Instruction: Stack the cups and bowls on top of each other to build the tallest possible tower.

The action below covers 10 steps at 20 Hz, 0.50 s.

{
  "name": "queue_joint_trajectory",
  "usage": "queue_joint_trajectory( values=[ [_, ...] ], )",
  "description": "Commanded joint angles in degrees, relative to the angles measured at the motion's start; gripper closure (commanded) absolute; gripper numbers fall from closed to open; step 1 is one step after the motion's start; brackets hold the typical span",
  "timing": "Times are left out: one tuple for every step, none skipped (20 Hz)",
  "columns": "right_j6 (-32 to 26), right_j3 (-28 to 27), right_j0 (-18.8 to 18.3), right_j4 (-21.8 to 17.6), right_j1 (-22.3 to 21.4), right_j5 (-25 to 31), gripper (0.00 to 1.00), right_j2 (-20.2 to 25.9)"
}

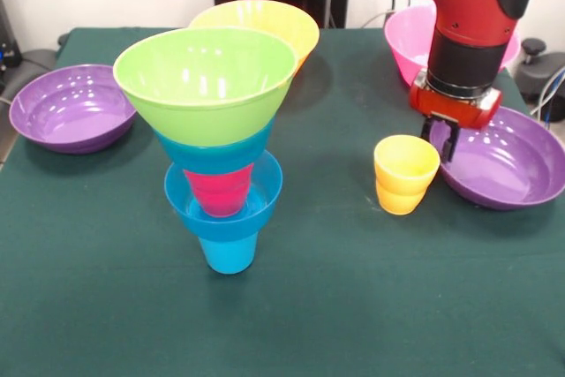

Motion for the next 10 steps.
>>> queue_joint_trajectory(
  values=[
    [6.4,-3.1,-0.2,1.2,2.8,7.0,1.00,4.3],
    [6.2,-3.1,-0.4,1.2,2.7,7.4,1.00,4.4],
    [6.4,-2.5,-0.2,1.2,2.2,7.5,1.00,4.6],
    [6.3,-2.4,-0.4,1.2,2.0,7.8,1.00,4.7],
    [6.2,-2.5,-0.5,1.2,1.9,8.1,1.00,4.7],
    [6.2,-2.5,-0.5,1.1,1.8,8.3,1.00,4.8],
    [6.0,-2.2,-0.8,1.2,1.6,8.1,1.00,5.1],
    [5.9,-1.9,-1.1,1.3,1.3,8.0,1.00,5.4],
    [6.0,-1.1,-1.6,1.6,0.8,7.9,1.00,5.9],
    [5.8,-1.0,-1.5,1.4,0.3,7.7,1.00,5.9]
  ],
)
